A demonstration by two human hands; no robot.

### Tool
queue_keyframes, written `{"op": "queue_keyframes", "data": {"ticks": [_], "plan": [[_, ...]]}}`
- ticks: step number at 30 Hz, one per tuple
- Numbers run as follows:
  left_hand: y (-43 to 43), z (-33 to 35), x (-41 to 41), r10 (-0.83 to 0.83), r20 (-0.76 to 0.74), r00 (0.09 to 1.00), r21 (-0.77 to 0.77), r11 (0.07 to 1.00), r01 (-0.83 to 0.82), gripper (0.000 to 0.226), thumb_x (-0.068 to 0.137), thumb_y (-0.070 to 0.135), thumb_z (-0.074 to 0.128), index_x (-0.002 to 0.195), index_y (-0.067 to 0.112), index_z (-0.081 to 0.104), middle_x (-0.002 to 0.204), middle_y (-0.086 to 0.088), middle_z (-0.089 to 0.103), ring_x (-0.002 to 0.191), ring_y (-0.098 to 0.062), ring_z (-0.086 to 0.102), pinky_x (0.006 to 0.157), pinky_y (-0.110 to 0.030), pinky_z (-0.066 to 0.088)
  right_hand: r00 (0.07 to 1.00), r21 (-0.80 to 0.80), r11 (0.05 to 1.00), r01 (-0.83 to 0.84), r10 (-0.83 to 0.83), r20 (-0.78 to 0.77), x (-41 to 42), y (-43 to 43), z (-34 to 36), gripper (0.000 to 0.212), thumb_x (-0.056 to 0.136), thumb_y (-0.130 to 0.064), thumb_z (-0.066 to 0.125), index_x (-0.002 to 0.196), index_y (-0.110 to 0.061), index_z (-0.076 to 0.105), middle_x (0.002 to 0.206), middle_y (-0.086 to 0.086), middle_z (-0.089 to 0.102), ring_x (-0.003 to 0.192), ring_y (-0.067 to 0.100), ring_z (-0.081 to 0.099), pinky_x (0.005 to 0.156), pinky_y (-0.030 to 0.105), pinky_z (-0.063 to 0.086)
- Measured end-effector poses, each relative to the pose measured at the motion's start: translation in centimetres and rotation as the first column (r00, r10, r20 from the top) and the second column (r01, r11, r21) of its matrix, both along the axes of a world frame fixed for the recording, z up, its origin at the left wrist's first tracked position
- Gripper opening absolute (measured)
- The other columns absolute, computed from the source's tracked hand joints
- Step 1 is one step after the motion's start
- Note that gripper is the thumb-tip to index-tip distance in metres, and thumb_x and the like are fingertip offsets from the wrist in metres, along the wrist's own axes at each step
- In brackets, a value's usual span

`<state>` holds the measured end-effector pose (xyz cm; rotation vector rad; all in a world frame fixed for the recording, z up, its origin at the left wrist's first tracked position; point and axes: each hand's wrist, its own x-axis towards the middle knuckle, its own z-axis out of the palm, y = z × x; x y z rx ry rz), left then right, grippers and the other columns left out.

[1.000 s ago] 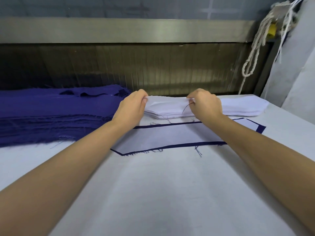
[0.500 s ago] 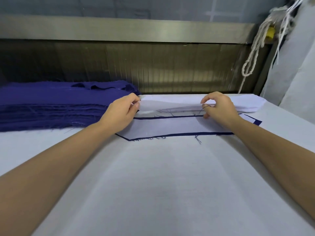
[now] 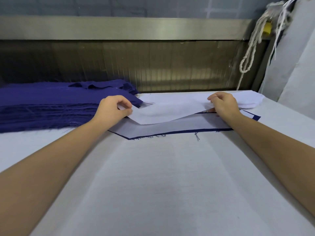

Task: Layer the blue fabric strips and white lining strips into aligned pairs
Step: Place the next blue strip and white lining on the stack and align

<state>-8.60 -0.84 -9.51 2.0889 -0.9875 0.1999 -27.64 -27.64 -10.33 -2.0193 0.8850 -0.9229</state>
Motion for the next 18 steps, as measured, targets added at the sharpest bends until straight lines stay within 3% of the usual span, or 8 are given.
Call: {"op": "queue_keyframes", "data": {"ticks": [4, 8, 10, 15, 18], "plan": [[0.0, 0.3, 0.0, -0.03, 0.023, 0.999, -0.008, 1.0, 0.031, 0.022, 0.082, -0.004, 0.063, 0.087, 0.016, 0.067, 0.09, 0.007, 0.065, 0.076, 0.0, 0.055, 0.067, -0.005, 0.037, 0.999, -0.029, 0.999, 0.035, -0.035, -0.018, -0.4, -0.8, -0.3, 0.03, 0.084, 0.003, 0.048, 0.103, -0.012, 0.066, 0.095, 0.002, 0.057, 0.086, 0.018, 0.051, 0.074, 0.025, 0.04], [0.2, 1.2, -0.2, -0.087, 0.077, 0.993, 0.03, 0.996, 0.084, 0.03, 0.083, -0.011, 0.055, 0.086, 0.016, 0.068, 0.096, 0.005, 0.062, 0.097, -0.01, 0.052, 0.085, -0.02, 0.038, 0.994, 0.055, 0.997, 0.053, -0.057, 0.088, -0.6, -0.8, 0.7, 0.032, 0.078, 0.01, 0.055, 0.092, -0.016, 0.068, 0.083, -0.002, 0.057, 0.077, 0.012, 0.053, 0.066, 0.024, 0.043], [0.7, 1.7, -0.1, -0.138, 0.062, 0.988, 0.047, 0.99, 0.135, 0.031, 0.084, -0.012, 0.054, 0.084, 0.015, 0.07, 0.096, 0.005, 0.063, 0.097, -0.011, 0.054, 0.086, -0.022, 0.039, 0.986, 0.084, 0.994, 0.064, -0.076, 0.15, -1.0, -0.8, 1.2, 0.029, 0.076, 0.011, 0.058, 0.09, -0.012, 0.069, 0.075, -0.004, 0.055, 0.068, 0.009, 0.052, 0.06, 0.021, 0.044], [2.9, 1.5, 0.7, -0.252, -0.037, 0.967, 0.114, 0.96, 0.255, 0.039, 0.083, -0.013, 0.057, 0.074, 0.022, 0.07, 0.092, 0.012, 0.068, 0.094, 0.0, 0.06, 0.083, -0.017, 0.044, 0.993, 0.106, 0.993, 0.057, -0.068, 0.101, -3.6, -1.4, 1.2, 0.026, 0.075, 0.011, 0.06, 0.086, -0.011, 0.069, 0.072, 0.0, 0.057, 0.064, 0.011, 0.052, 0.056, 0.02, 0.044], [4.2, 0.9, 1.5, -0.269, -0.099, 0.958, 0.123, 0.952, 0.28, 0.041, 0.082, -0.016, 0.056, 0.074, 0.021, 0.071, 0.093, 0.011, 0.069, 0.093, -0.009, 0.063, 0.083, -0.03, 0.051, 0.997, 0.161, 0.986, 0.034, -0.045, 0.068, -4.8, -1.5, 0.8, 0.026, 0.073, 0.01, 0.059, 0.074, -0.015, 0.068, 0.066, 0.004, 0.057, 0.054, 0.015, 0.045, 0.044, 0.017, 0.039]]}}
